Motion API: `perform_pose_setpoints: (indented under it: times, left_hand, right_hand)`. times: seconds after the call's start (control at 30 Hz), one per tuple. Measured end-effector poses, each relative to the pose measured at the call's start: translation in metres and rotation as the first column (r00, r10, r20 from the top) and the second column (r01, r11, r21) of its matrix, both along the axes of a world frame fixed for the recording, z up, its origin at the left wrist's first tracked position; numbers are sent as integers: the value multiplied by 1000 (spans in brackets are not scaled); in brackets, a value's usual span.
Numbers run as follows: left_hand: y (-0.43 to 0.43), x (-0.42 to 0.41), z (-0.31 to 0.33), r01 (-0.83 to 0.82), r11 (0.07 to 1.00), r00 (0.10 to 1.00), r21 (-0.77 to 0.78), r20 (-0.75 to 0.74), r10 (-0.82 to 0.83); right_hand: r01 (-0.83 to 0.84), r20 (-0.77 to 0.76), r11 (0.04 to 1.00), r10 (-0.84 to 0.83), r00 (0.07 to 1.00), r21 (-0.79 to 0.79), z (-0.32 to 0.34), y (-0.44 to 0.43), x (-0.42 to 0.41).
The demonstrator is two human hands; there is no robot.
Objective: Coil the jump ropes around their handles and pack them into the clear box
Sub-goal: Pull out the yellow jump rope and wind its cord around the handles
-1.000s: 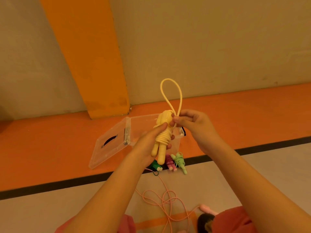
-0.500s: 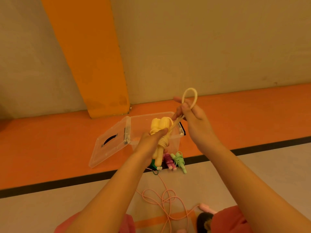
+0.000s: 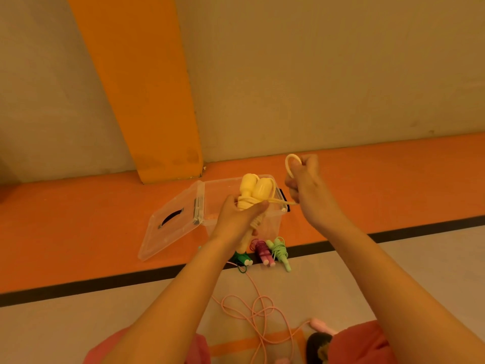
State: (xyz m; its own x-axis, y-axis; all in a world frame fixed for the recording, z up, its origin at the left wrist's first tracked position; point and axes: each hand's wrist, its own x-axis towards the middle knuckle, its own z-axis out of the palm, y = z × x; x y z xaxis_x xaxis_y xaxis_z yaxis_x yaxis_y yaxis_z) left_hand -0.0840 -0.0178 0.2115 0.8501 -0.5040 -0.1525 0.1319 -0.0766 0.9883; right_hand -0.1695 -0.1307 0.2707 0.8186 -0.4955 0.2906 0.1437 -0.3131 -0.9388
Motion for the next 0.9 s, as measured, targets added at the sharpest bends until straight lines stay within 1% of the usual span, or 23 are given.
perform_pose_setpoints:
  times: [0.03, 0.1, 0.17, 0.23, 0.27, 0.37, 0.47, 0.63, 0.7, 0.77, 0.83, 0.9]
  left_hand:
    - [1, 0, 3, 5, 1000, 1000, -6, 11, -4]
    - [2, 0, 8, 25, 999, 1000, -47, -18, -26]
    - [4, 1, 13, 44, 993, 997, -109, -60, -51]
    - [6, 2, 17, 52, 986, 996, -159, -66, -63]
    - [7, 2, 19, 61, 984, 996, -170, -55, -71]
    - [12, -2, 26, 95, 982, 995, -161, 2, -96]
    - [16, -4, 29, 113, 987, 991, -113, 81, -104]
    - [19, -10, 28, 131, 987, 975, -94, 193, -111]
    - [20, -10, 29, 134, 987, 969, -92, 222, -111]
    - [21, -9, 30, 142, 985, 965, -99, 234, -116]
    - [21, -9, 31, 147, 981, 969, -123, 217, -118]
    - [21, -9, 31, 140, 980, 978, -142, 173, -114]
  right_hand:
    - [0, 1, 998, 0, 1000, -65, -2, 0, 0]
    - [-26, -2, 987, 26, 1000, -160, -5, 1, -1]
    - [-68, -29, 985, 65, 997, -156, -8, 2, -1]
    - [-109, -42, 989, 106, 993, -96, -10, 2, -2]
    - [-109, -41, 989, 105, 994, -98, -10, 2, -2]
    - [-54, -2, 980, 55, 998, -189, -7, 0, -1]
    - [0, 62, 982, 12, 998, -191, -9, -3, 1]
    - [74, 91, 919, -42, 995, -386, -16, -8, 1]
    - [81, 96, 916, -47, 994, -392, -16, -9, 1]
    - [61, 94, 931, -28, 995, -360, -14, -9, 0]
    - [40, 78, 946, -15, 997, -321, -12, -9, 0]
    - [36, 61, 945, -17, 998, -326, -10, -11, 0]
